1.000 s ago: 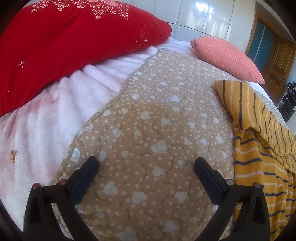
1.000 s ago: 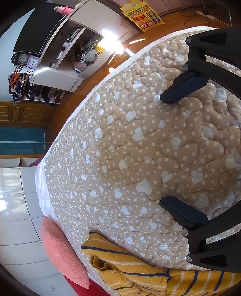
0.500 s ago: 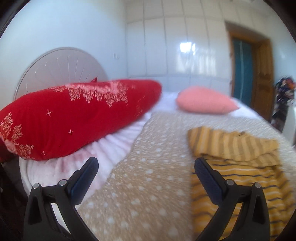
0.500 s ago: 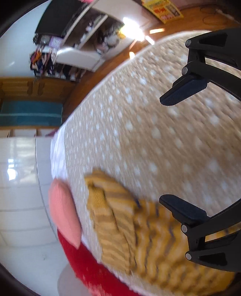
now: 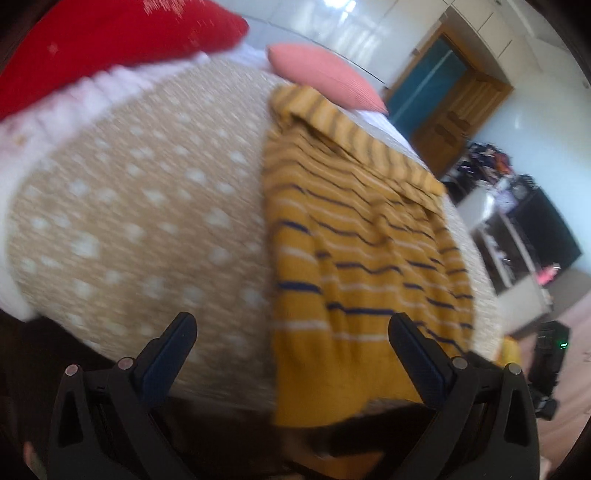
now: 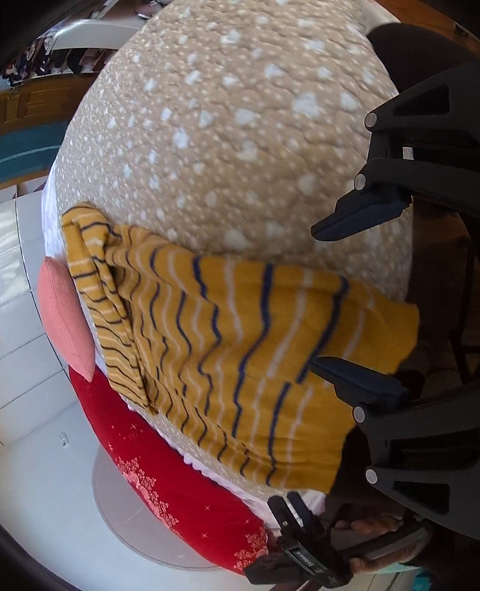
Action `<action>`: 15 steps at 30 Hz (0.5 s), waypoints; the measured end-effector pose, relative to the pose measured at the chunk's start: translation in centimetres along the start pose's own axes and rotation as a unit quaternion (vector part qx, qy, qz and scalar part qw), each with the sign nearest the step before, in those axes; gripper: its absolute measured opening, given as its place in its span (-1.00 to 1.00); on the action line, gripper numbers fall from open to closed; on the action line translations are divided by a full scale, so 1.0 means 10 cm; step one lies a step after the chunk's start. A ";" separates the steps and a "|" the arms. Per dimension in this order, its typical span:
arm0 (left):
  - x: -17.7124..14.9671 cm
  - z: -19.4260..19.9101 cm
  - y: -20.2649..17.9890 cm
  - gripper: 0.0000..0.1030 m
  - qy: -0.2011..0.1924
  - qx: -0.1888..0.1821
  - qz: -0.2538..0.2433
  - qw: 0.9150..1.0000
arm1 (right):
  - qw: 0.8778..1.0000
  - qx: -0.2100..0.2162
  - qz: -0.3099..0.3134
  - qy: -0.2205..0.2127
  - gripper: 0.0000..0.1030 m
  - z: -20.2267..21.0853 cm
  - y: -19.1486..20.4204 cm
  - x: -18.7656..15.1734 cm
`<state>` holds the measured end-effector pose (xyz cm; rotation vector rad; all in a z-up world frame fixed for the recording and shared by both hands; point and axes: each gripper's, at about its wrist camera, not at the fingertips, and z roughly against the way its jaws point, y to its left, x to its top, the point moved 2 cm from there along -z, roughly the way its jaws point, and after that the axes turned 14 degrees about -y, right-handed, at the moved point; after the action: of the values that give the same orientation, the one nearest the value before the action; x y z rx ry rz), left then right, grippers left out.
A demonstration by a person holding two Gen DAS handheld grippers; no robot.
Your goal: Fold small clothes
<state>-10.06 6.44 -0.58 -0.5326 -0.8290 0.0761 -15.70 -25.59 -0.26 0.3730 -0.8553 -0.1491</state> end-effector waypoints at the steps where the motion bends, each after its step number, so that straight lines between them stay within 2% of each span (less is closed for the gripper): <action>1: -0.04 -0.09 -0.03 1.00 0.012 -0.013 0.005 1.000 | 1.000 0.002 -0.004 0.003 0.36 -0.02 0.00 -0.02; 3: -0.14 -0.22 -0.09 0.95 0.039 -0.008 0.004 0.999 | 1.000 0.001 -0.018 0.015 0.33 -0.13 0.00 -0.09; 4: -0.17 -0.25 -0.11 0.64 0.042 0.009 -0.002 0.999 | 1.000 0.001 -0.025 0.018 0.06 -0.19 0.00 -0.11; 5: -0.17 -0.25 -0.12 0.10 0.041 0.033 -0.013 0.999 | 0.999 0.001 -0.033 0.025 -0.48 -0.24 -0.01 -0.14; 6: -0.16 -0.22 -0.13 -0.23 0.041 0.055 -0.026 0.997 | 0.999 0.003 -0.039 0.033 -0.70 -0.27 -0.01 -0.15; 7: -0.14 -0.17 -0.14 -0.79 0.046 0.041 -0.018 0.998 | 0.998 0.009 -0.045 0.033 -0.75 -0.26 0.00 -0.13; 9: -0.05 -0.04 -0.12 -0.84 0.043 -0.005 0.023 0.999 | 0.998 0.038 -0.050 0.021 -0.79 -0.13 0.07 -0.02; 12: 0.19 0.17 -0.22 -0.84 0.008 -0.020 0.018 1.000 | 0.998 0.065 -0.013 -0.010 -0.80 0.13 0.25 0.25; 15: 0.53 0.16 -0.34 -0.84 -0.015 -0.045 0.023 0.999 | 0.996 0.080 0.018 -0.041 -0.81 0.24 0.38 0.58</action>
<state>-8.06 5.59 5.58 -0.6369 -0.8531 0.0889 -13.84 -24.31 6.75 0.5029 -0.9574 -0.0624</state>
